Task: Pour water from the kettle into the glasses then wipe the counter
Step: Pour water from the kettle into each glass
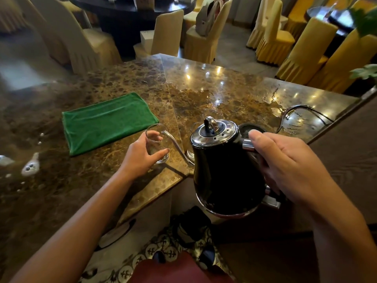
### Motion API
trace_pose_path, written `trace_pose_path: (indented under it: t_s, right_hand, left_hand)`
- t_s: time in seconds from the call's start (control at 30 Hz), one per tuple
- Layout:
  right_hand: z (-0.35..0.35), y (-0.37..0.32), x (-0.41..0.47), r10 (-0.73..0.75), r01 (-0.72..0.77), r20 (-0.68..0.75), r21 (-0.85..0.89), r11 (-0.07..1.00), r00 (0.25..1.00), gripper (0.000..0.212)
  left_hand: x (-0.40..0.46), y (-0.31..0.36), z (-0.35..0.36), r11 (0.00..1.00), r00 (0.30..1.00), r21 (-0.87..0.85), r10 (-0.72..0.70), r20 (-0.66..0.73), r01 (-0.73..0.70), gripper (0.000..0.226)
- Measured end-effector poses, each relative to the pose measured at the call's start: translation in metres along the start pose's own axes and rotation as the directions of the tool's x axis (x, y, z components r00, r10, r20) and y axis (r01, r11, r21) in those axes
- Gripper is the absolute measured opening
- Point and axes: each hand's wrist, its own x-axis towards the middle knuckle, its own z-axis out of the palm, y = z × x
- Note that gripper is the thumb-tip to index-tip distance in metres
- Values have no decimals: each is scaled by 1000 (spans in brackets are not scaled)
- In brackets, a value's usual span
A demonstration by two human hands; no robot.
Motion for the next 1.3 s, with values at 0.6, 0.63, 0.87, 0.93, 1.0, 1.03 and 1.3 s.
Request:
trace_pose_path:
  t_s: [0.6, 0.63, 0.87, 0.93, 1.0, 1.03, 1.3]
  right_hand:
    - [1, -39, 8, -85, 101, 76, -240, 965, 993, 64]
    - [2, -39, 8, -83, 99, 77, -242, 965, 994, 65]
    - [2, -41, 7, -82, 103, 86, -270, 957, 993, 67]
    - [2, -42, 7, -77, 99, 96, -257, 961, 992, 66]
    - [2, -42, 7, -71, 95, 106, -245, 965, 992, 65]
    - [2, -43, 6, -69, 94, 109, -241, 966, 992, 64]
    - [3, -44, 4, -73, 94, 105, -208, 974, 992, 59]
  left_hand:
    - [-4, 5, 5, 998, 1000, -60, -27, 1, 27, 57]
    - [-4, 5, 5, 998, 1000, -64, -29, 1, 29, 57]
    - [-4, 6, 5, 996, 999, -86, -33, 14, 34, 53]
    - [-5, 6, 4, 996, 999, -88, -32, 16, 33, 51]
    - [-5, 6, 4, 995, 999, -90, -29, 14, 30, 49]
    - [-5, 7, 4, 996, 1000, -89, -28, 14, 29, 49]
    - [-5, 7, 5, 994, 999, -100, -34, 30, 37, 48]
